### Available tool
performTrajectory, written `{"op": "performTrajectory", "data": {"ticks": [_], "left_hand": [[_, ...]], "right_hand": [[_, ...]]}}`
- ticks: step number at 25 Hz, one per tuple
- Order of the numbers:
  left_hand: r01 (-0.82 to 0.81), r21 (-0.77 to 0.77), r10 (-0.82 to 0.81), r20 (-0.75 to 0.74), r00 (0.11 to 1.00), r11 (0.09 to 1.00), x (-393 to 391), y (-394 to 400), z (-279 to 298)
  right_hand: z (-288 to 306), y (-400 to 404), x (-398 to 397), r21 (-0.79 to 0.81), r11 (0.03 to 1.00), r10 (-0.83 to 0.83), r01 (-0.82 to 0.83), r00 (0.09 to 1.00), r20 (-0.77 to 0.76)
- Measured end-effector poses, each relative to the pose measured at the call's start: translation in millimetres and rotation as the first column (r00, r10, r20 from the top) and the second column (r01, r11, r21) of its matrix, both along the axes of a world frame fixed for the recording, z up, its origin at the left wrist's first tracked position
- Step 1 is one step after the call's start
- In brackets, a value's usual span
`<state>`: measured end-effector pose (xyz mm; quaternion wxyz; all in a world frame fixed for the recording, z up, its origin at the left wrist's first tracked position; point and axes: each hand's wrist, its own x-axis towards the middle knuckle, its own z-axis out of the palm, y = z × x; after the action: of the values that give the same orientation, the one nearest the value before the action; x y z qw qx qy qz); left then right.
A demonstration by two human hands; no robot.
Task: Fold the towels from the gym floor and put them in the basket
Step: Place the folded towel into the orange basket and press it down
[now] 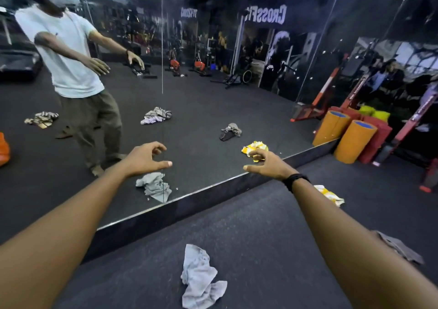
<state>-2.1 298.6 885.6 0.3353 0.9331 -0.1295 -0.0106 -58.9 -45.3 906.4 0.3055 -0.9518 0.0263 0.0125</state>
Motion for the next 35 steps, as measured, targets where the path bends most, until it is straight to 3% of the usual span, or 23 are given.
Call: {"op": "performTrajectory", "data": {"ticks": [9,16,24,29,32,35], "left_hand": [[-0.101,0.073,0.117,-0.252,0.961,0.992,117.0,-39.0,-140.7],[-0.132,0.122,0.175,-0.499,0.848,0.984,187.0,-73.0,-304.9],[-0.063,0.080,0.102,-0.736,0.670,0.995,215.6,-90.5,-596.2],[-0.025,0.076,0.078,-0.829,0.554,0.997,198.4,-106.0,-750.4],[-0.012,0.071,0.067,-0.847,0.527,0.997,191.5,-111.4,-810.6],[0.016,0.077,0.057,-0.845,0.532,0.997,195.0,-109.8,-840.1]], "right_hand": [[-151.5,-26.8,181.2,0.047,0.992,0.125,-0.118,0.975,-0.181],[-358.0,-27.0,273.2,0.031,0.970,0.224,-0.240,0.845,-0.485],[-650.6,-41.9,291.1,0.009,0.986,0.127,-0.167,0.715,-0.687],[-820.2,-58.5,259.4,-0.091,0.989,-0.008,-0.121,0.561,-0.828],[-896.5,-52.9,238.1,-0.151,0.979,-0.075,-0.136,0.450,-0.890],[-935.8,-36.6,226.3,-0.150,0.988,-0.152,0.038,0.425,-0.892]]}}
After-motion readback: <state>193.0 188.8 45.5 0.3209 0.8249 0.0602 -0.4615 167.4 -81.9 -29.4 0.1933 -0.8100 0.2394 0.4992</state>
